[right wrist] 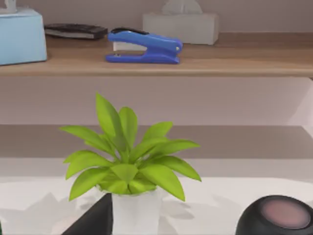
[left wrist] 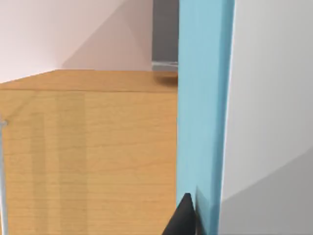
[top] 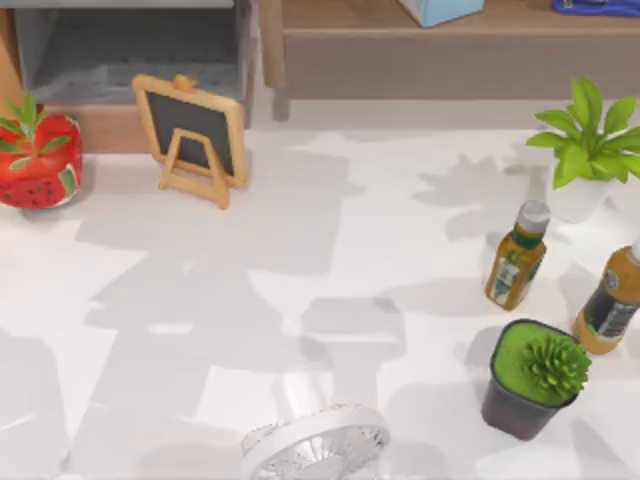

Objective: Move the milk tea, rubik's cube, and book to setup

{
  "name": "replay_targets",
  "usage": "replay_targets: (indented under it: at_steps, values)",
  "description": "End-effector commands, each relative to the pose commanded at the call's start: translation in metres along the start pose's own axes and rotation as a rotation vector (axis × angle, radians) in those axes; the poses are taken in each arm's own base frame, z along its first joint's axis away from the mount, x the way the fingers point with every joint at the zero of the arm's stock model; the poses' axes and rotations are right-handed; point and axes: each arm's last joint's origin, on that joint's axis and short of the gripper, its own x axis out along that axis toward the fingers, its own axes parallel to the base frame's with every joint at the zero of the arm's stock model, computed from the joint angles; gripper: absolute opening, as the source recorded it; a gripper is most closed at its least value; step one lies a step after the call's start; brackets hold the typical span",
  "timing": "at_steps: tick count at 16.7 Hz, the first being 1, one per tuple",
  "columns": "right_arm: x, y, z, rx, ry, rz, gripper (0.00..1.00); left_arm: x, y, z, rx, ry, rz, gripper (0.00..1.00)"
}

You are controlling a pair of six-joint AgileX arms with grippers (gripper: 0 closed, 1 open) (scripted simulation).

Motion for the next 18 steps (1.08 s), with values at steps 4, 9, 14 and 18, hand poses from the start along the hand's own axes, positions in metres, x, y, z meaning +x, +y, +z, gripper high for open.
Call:
replay_targets:
  at_steps: [4, 9, 14, 18]
  values:
    - [0.0, 0.0, 0.0, 0.0, 0.0, 0.0, 1.0, -0.048, -0.078, -0.04, 0.079, 0.133, -0.24, 0.0]
    - [0.0, 0.0, 0.0, 0.0, 0.0, 0.0, 1.0, -0.095, -0.148, -0.046, -0.003, 0.186, -0.466, 0.0]
    - [0.0, 0.0, 0.0, 0.0, 0.0, 0.0, 1.0, -0.1, -0.154, -0.044, -0.019, 0.185, -0.488, 0.0]
    - [0.0, 0.0, 0.0, 0.0, 0.0, 0.0, 1.0, -0.096, -0.152, -0.045, -0.007, 0.185, -0.479, 0.0]
